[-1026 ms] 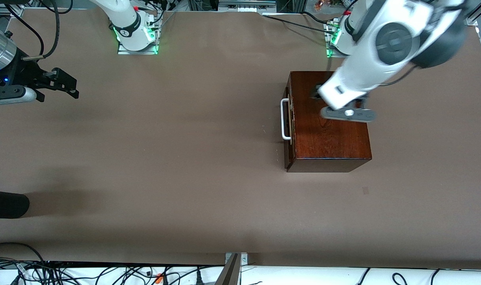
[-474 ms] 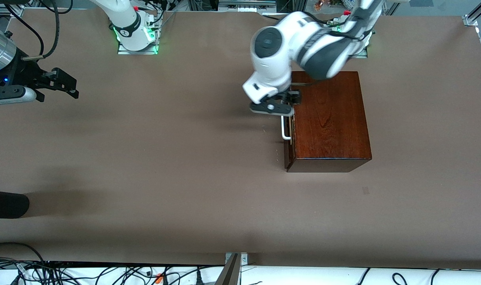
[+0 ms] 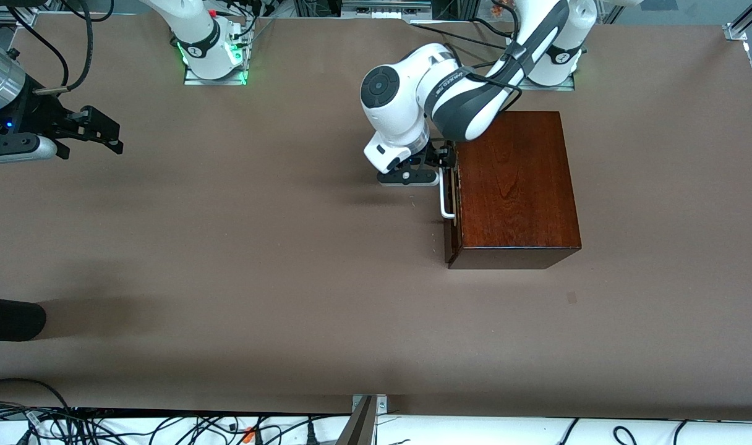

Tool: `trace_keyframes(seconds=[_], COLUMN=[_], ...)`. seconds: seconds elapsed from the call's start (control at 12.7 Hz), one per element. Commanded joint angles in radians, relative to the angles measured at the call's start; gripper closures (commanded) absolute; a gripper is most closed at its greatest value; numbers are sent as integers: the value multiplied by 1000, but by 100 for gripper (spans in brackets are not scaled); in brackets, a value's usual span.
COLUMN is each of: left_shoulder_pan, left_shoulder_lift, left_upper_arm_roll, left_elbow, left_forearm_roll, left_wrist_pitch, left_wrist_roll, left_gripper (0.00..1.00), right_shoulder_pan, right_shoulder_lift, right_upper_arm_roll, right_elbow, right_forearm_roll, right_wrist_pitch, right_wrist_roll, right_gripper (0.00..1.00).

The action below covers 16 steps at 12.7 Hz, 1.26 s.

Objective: Open drawer, take yellow block, close drawer

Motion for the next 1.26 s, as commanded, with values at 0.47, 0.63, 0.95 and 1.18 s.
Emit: trace_keyframes(seconds=[0.47, 0.63, 0.95, 1.18], left_shoulder_pan=[-20, -20, -22, -30], left_shoulder_lift=[71, 81, 93, 108], left_upper_arm_roll=[13, 14, 11, 10], left_elbow=[24, 23, 24, 27], left_forearm_roll=[65, 67, 104, 104], left_wrist_pitch=[26, 26, 36, 72], left_wrist_roll=[-76, -82, -102, -136], left_gripper=[0, 0, 0, 0], right_shoulder_pan=[-5, -5, -5, -5], right_shoulder_lift=[-5, -6, -5, -5], right_upper_arm_roll=[2, 2, 1, 2], right_elbow=[7, 7, 7, 7], right_forearm_roll=[16, 16, 16, 16], right_wrist_pitch=[-16, -16, -16, -16], right_wrist_roll=[8, 8, 8, 6], right_gripper=[0, 0, 0, 0])
